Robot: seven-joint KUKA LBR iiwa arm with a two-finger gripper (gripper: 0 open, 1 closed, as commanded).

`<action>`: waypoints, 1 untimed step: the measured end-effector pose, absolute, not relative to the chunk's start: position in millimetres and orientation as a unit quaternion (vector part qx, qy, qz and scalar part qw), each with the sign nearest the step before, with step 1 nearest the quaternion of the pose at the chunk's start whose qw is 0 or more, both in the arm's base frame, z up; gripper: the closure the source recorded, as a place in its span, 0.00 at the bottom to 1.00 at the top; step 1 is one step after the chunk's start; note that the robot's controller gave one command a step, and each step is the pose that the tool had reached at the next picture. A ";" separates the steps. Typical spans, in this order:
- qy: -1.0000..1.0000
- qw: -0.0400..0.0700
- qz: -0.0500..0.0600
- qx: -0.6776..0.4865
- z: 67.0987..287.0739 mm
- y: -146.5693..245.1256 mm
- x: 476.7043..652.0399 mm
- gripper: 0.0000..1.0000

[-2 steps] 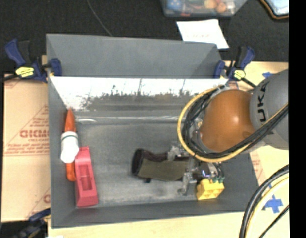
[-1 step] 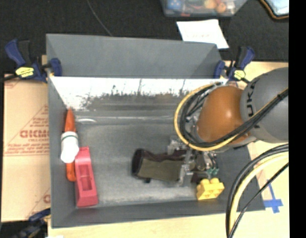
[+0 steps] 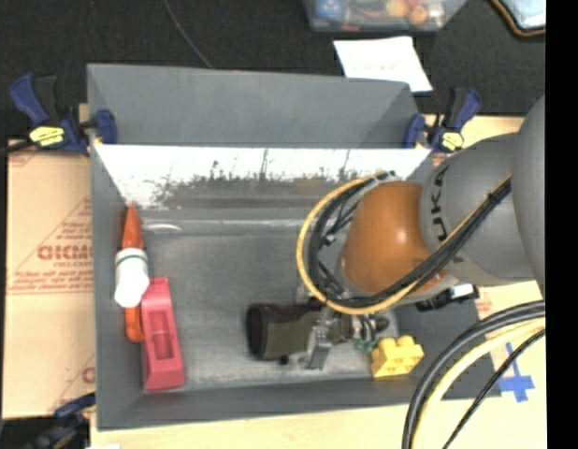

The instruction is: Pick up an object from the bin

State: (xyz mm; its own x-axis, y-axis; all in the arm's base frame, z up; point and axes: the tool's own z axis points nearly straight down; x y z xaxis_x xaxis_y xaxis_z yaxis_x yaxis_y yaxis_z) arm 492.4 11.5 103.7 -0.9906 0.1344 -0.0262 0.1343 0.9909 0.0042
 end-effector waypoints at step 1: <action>1.000 0.012 0.000 0.016 76.4 -86.6 520.2 1.00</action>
Offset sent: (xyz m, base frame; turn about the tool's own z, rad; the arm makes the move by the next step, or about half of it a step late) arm 0.0000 0.0000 0.0000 0.0000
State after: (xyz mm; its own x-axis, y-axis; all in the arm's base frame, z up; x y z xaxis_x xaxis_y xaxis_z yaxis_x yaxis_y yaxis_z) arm 520.2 -86.6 76.4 -0.9992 0.0323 -0.0245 0.0324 0.9995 -0.0004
